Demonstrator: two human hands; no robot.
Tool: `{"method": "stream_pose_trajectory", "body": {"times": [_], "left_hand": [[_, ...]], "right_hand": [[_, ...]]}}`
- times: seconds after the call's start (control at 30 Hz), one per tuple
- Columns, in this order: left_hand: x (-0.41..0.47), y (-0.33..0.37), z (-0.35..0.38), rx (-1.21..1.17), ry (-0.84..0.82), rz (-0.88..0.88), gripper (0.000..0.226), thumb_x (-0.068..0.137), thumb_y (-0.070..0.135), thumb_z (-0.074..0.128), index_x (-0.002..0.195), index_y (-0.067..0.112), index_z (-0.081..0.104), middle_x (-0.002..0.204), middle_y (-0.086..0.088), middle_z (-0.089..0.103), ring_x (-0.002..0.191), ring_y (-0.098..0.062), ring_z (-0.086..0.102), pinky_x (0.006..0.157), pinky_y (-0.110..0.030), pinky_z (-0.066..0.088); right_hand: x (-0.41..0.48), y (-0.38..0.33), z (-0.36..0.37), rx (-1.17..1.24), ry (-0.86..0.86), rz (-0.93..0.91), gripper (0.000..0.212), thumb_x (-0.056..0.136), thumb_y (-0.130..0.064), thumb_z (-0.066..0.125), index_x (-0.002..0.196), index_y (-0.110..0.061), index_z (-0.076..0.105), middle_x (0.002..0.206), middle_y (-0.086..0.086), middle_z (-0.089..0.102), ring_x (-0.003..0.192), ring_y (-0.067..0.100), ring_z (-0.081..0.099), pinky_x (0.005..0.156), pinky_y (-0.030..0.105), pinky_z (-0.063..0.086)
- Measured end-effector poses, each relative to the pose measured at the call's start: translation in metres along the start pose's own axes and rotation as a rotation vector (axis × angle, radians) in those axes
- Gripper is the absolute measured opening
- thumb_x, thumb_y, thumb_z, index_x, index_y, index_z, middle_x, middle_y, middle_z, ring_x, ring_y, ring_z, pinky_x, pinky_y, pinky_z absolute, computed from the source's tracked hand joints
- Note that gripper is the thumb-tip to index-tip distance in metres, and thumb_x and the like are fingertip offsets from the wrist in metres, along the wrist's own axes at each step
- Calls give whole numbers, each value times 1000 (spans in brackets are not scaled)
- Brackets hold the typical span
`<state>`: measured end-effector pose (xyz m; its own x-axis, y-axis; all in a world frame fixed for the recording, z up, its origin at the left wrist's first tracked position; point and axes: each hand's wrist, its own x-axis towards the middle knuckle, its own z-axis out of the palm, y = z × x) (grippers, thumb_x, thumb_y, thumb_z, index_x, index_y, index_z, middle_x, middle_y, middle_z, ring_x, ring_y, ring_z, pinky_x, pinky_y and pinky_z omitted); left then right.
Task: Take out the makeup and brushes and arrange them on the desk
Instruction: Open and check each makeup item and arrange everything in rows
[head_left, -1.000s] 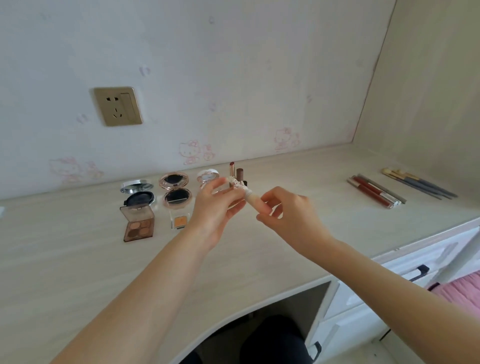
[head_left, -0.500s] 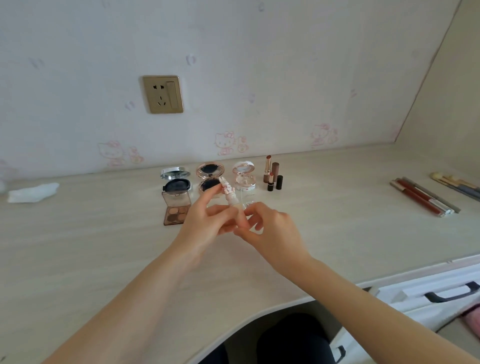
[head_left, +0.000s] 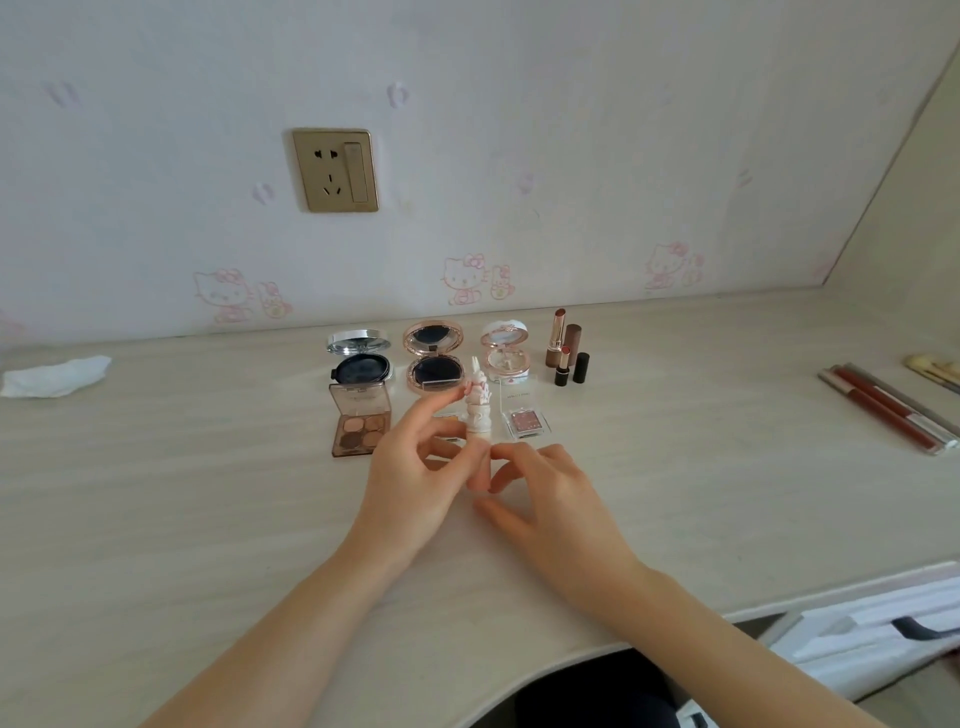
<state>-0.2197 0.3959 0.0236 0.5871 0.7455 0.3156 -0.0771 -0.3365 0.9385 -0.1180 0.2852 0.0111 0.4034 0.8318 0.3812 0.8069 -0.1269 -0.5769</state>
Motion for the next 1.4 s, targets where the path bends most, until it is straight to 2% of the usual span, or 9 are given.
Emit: {"method": "stream_pose_trajectory", "body": {"times": [0.07, 0.17, 0.33, 0.53, 0.63, 0.9, 1.1, 1.27, 1.4], "left_hand": [[-1, -2, 1, 21, 11, 31, 40, 82, 10, 72, 116, 29, 62, 90, 3, 72, 76, -16, 69, 67, -25, 53], [-2, -5, 3, 118, 34, 72, 32, 82, 13, 73, 108, 28, 65, 87, 8, 70, 73, -12, 66, 65, -22, 51], [-3, -9, 3, 339, 37, 242, 28, 83, 19, 73, 110, 27, 68, 87, 13, 66, 75, -11, 61, 70, -18, 48], [-6, -12, 5, 457, -1, 394, 40, 77, 16, 71, 117, 18, 68, 96, 5, 64, 81, -6, 57, 77, -18, 47], [-8, -11, 5, 486, 10, 431, 43, 77, 23, 75, 118, 16, 66, 97, 8, 66, 86, -7, 56, 79, -23, 48], [-10, -6, 4, 557, 71, 415, 24, 72, 28, 79, 87, 14, 66, 84, 14, 62, 82, -7, 53, 78, -11, 38], [-14, 0, 7, 435, -122, 304, 12, 87, 26, 68, 98, 20, 70, 90, 10, 62, 90, -6, 60, 80, -23, 47], [-16, 2, 8, 321, -238, 188, 18, 95, 36, 55, 105, 28, 66, 92, 15, 67, 102, -10, 61, 90, -31, 47], [-18, 1, 10, 372, -192, 194, 31, 79, 43, 69, 104, 26, 63, 95, 15, 67, 97, -5, 62, 87, -23, 47]], "right_hand": [[0, 1, -2, 38, -13, -16, 37, 85, -49, 50, 112, -27, 61, 89, -17, 66, 96, 9, 50, 85, 18, 40], [5, 7, -8, 104, -45, 72, 27, 89, -29, 58, 115, -25, 62, 94, -17, 67, 97, 3, 53, 84, 6, 36], [15, 4, -21, 502, -25, 233, 21, 90, -18, 59, 109, -23, 64, 95, -7, 69, 87, 7, 62, 75, 15, 49], [14, 0, -13, 650, 48, 275, 5, 87, -28, 66, 90, -23, 66, 81, -9, 68, 78, 10, 63, 72, 34, 52], [14, 2, -15, 673, 98, 257, 9, 89, -22, 63, 92, -14, 65, 79, -1, 68, 74, 11, 64, 67, 33, 53], [14, 6, -18, 816, 127, 298, 14, 90, -21, 63, 94, -8, 67, 78, 0, 66, 73, 11, 61, 66, 31, 52], [13, 6, -23, 883, 170, 266, 19, 71, -30, 79, 79, -22, 64, 77, 1, 69, 78, 16, 65, 67, 28, 52], [12, 7, -23, 843, 170, 255, 26, 75, -24, 79, 87, -7, 63, 82, 11, 69, 81, 23, 66, 80, 46, 52], [12, 7, -21, 806, 191, 295, 16, 76, -17, 77, 80, -11, 62, 70, -7, 66, 74, 9, 62, 72, 27, 49]]}}
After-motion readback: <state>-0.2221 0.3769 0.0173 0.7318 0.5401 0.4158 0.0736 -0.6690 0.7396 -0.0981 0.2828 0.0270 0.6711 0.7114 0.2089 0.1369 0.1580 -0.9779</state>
